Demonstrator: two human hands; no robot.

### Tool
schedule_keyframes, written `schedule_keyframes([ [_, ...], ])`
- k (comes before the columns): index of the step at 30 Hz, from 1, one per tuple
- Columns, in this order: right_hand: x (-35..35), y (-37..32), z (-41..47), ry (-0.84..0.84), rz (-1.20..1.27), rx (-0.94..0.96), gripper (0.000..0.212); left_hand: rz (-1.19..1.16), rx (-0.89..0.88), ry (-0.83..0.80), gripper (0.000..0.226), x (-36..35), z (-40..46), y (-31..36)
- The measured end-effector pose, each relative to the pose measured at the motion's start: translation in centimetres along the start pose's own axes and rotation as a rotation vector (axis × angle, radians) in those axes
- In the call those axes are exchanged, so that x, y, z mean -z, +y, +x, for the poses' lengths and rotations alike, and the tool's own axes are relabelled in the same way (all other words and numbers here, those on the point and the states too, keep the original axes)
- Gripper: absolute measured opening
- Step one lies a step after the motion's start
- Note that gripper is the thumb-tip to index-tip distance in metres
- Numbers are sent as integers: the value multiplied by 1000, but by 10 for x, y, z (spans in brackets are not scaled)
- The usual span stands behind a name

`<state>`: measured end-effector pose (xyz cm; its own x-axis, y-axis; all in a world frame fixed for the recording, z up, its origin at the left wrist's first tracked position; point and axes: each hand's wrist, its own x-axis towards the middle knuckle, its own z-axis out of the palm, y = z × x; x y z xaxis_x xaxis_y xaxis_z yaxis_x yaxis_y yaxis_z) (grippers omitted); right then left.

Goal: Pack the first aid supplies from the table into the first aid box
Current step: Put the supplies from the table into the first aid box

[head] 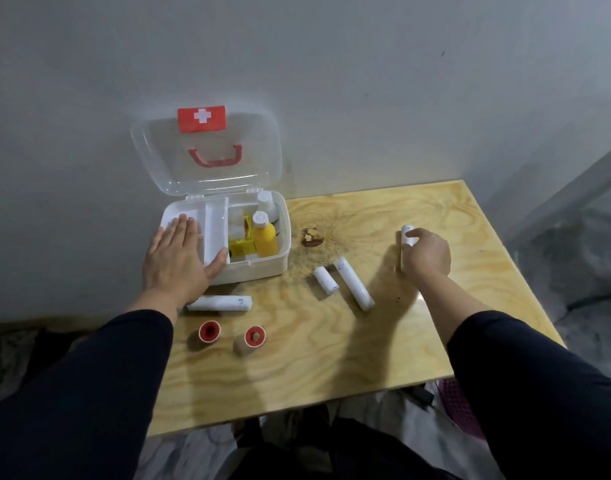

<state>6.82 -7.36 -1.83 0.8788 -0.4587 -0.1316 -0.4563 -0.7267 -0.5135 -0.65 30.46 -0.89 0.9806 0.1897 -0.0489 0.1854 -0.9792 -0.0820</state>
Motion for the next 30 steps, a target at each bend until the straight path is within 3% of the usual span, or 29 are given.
schedule_keyframes([
  [5,-10,1,-20,-84,22,65,27,-2,-4,0,97,1,0,0],
  [9,-18,-4,-49,-164,-33,252,24,-26,-13,-1,93,1,-1,0],
  [13,-23,0,-74,-229,-158,402,37,-26,-7,-15,93,2,-1,1],
  [18,-32,8,-89,-145,-221,393,29,-30,-13,-9,94,2,-2,1],
  [22,-27,-6,-97,-72,-134,311,30,-58,-20,-11,94,3,-1,0],
  [27,-8,-61,-120,36,31,521,25,-180,-67,-13,100,11,-5,-4],
  [30,1,-93,-139,-47,-2,644,26,-232,-80,2,106,18,-10,-12],
])
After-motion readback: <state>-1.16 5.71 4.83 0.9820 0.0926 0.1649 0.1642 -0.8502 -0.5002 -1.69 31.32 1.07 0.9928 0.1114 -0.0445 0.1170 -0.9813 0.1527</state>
